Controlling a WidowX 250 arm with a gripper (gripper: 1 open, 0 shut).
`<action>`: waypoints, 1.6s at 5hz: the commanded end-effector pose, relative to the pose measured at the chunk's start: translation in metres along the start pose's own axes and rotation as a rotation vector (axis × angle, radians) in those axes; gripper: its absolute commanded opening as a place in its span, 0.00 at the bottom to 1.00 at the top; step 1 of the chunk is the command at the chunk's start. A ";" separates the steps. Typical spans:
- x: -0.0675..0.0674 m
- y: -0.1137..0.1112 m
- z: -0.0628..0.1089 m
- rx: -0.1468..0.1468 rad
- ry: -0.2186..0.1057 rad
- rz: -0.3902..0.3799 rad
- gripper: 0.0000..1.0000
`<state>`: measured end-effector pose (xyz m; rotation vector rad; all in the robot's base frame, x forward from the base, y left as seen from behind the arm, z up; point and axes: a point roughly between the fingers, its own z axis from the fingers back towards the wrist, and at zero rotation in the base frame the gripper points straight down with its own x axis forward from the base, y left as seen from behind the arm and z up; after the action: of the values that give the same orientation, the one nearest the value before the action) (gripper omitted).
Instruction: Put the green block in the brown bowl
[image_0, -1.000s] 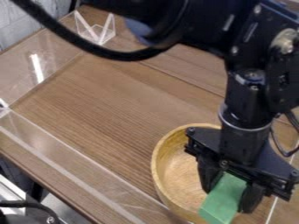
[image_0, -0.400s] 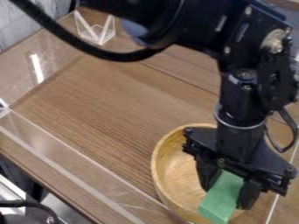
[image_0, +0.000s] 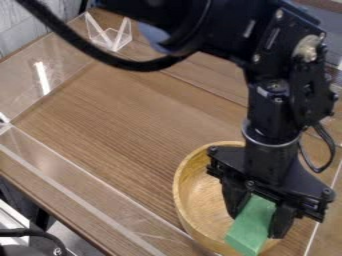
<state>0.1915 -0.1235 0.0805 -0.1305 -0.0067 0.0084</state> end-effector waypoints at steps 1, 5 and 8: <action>0.007 -0.001 0.005 -0.019 -0.026 0.010 0.00; 0.010 0.003 0.005 -0.029 -0.018 0.028 0.00; 0.010 0.006 0.004 -0.036 -0.010 0.037 0.00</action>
<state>0.1965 -0.1168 0.0776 -0.1532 0.0085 0.0404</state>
